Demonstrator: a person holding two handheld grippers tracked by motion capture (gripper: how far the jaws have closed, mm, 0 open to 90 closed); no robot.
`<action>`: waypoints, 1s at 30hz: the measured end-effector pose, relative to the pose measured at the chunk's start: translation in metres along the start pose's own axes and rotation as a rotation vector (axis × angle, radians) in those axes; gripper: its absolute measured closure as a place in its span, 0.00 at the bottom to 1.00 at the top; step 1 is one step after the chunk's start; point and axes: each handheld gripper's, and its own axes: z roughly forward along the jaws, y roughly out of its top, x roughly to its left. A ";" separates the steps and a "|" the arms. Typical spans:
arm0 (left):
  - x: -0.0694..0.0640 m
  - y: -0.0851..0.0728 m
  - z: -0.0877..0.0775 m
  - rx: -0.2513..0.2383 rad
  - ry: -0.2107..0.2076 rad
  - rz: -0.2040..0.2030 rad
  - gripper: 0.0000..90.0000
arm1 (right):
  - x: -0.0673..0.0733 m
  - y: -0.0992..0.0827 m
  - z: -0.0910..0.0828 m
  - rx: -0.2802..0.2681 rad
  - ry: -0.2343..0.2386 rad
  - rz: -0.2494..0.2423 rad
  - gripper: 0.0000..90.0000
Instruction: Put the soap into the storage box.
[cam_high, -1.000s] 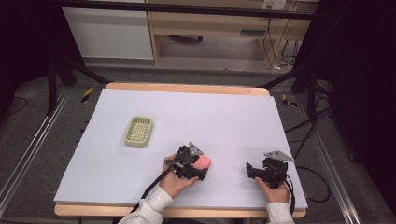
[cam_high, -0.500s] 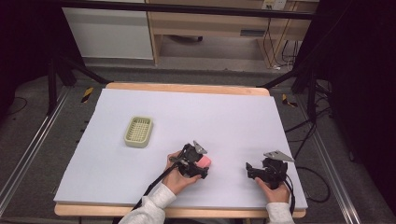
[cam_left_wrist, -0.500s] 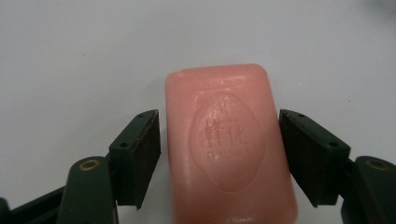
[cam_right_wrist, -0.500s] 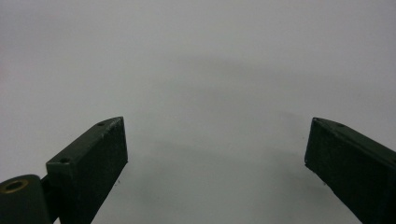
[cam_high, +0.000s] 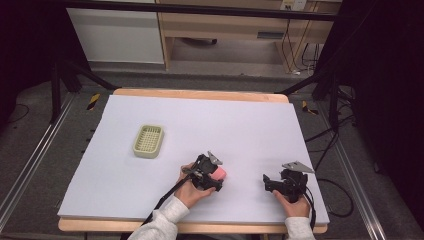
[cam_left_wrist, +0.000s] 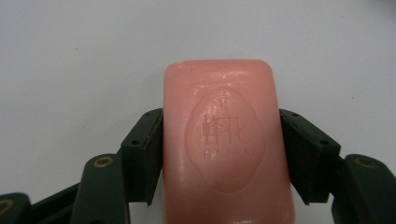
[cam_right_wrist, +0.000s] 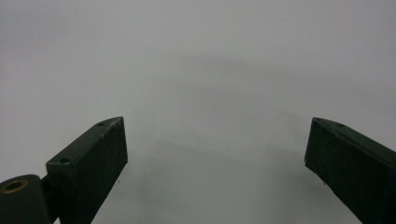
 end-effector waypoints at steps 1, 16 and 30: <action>0.000 0.000 0.000 0.002 0.000 0.000 0.40 | 0.000 0.000 0.000 0.001 0.000 -0.001 0.07; 0.000 0.000 -0.002 -0.001 0.008 0.003 0.41 | 0.000 0.000 0.000 0.002 0.004 -0.001 0.07; 0.009 -0.002 -0.023 -0.027 -0.001 -0.016 0.41 | 0.000 0.000 0.000 0.000 0.004 0.001 0.07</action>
